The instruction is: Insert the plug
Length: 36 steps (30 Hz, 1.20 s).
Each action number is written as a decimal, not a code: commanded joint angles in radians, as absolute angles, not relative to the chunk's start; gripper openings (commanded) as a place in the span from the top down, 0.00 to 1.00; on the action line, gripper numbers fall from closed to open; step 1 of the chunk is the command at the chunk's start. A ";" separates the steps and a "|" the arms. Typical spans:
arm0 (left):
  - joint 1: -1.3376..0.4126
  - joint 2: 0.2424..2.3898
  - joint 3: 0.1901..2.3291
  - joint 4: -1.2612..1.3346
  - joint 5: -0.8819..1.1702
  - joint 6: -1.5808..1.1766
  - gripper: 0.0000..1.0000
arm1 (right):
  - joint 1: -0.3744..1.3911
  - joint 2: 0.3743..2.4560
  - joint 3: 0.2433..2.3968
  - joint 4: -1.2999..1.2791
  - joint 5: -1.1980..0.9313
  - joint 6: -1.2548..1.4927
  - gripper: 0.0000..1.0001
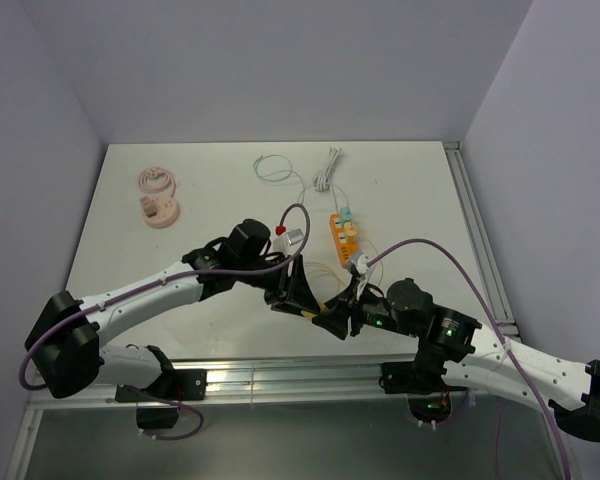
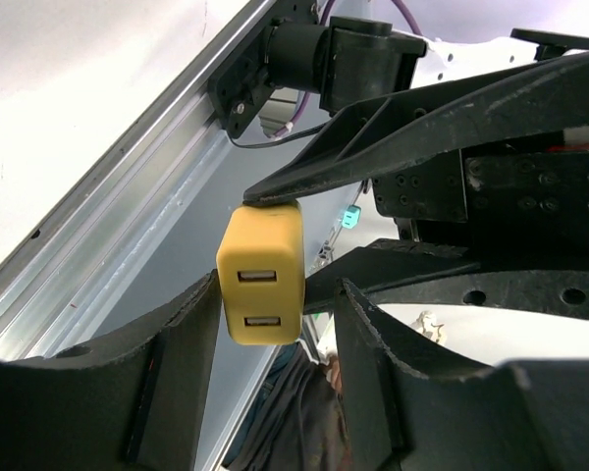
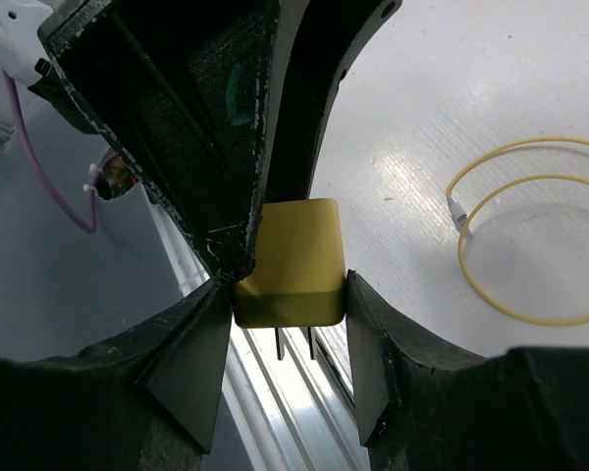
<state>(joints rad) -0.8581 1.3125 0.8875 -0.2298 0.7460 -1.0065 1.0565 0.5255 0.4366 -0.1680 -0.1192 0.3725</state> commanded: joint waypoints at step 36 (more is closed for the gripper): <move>-0.485 1.311 1.113 -0.674 0.549 -0.592 1.00 | 1.066 0.393 0.433 -0.201 0.173 0.463 0.14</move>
